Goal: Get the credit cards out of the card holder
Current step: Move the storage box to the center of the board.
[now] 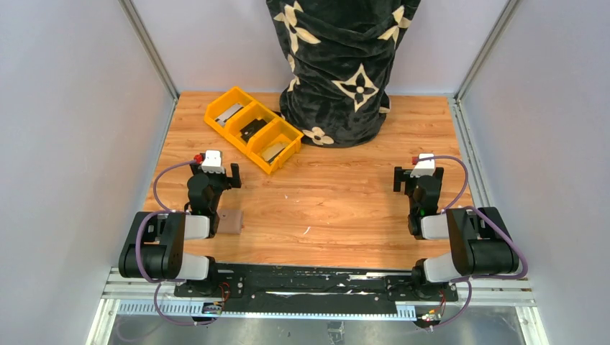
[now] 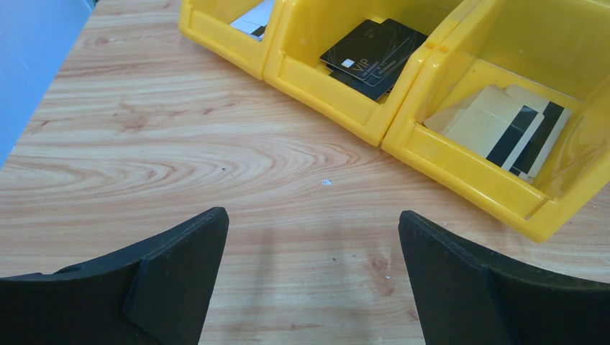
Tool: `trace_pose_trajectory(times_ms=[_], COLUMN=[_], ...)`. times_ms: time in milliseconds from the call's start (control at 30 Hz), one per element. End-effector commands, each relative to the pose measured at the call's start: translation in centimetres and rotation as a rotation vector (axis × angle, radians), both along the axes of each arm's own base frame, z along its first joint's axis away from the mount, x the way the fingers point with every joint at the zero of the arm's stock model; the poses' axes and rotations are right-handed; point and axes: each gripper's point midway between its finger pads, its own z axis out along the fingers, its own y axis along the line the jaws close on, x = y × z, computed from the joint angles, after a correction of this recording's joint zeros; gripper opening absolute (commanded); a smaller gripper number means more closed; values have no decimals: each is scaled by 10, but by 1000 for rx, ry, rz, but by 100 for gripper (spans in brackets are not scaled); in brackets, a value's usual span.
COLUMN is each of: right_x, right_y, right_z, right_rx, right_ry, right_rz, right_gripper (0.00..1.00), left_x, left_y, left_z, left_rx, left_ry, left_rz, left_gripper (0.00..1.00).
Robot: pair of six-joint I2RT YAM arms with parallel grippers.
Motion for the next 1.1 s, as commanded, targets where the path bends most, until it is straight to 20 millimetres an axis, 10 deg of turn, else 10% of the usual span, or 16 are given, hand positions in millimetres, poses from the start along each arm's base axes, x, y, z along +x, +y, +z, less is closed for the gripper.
trace_pose_trajectory(times_ms=[0, 400, 667, 867, 1067], right_x=[3, 4, -7, -12, -7], right_y=[-3, -3, -11, -13, -3], right_z=[3, 2, 43, 125, 106], right_rx=[6, 7, 9, 320, 840], right_ry=[-10, -5, 31, -234, -164], right_rz=[-19, -19, -151, -252, -294], right_gripper=[99, 99, 99, 99, 100], left_x=[2, 4, 7, 3, -1], left_y=[1, -1, 8, -23, -36], left_z=[6, 13, 51, 80, 106], left_rx=[13, 18, 18, 92, 40], left_ry=[-20, -31, 26, 233, 335], left_rz=[8, -15, -10, -272, -377], left_gripper=[100, 100, 100, 100, 100])
